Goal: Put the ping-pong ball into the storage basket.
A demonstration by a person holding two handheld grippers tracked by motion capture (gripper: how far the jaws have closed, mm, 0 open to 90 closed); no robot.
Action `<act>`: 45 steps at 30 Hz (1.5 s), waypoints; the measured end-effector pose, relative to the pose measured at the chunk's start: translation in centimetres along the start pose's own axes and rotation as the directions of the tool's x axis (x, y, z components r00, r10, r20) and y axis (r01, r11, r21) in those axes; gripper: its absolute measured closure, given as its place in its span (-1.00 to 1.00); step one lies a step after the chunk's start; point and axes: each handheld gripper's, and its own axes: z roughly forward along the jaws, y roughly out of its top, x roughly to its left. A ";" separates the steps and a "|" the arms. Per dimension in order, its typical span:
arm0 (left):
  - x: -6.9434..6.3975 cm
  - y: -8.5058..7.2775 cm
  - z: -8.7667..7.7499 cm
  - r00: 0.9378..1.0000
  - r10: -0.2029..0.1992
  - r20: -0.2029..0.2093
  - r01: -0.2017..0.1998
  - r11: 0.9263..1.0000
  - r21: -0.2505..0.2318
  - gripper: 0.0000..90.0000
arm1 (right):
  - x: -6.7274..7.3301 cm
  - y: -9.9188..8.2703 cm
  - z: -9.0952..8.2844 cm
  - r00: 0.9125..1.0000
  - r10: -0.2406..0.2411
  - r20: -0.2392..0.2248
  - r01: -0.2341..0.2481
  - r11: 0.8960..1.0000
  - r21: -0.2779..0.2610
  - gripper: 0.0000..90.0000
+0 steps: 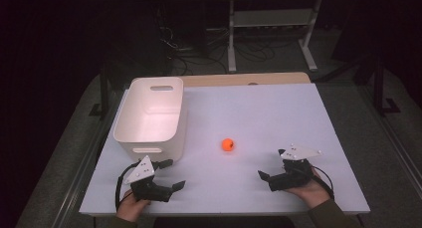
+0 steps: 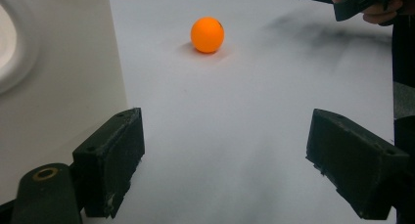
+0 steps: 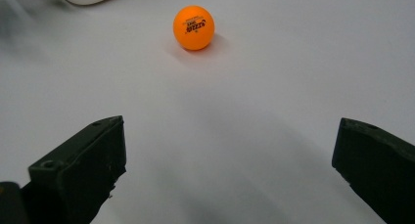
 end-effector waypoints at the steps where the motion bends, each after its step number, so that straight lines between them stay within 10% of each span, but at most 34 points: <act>1: 0.0 0.0 0.0 1.000 0.000 0.000 0.000 1.000 0.000 -0.69 | 0.0 0.0 0.0 1.000 0.000 0.001 0.000 1.000 0.001 -1.00; 45: 0.0 0.0 0.1 1.000 0.005 0.002 -0.005 1.000 0.008 -0.69 | 0.8 1.5 0.7 0.999 -0.036 -0.009 0.036 0.999 -0.010 -1.00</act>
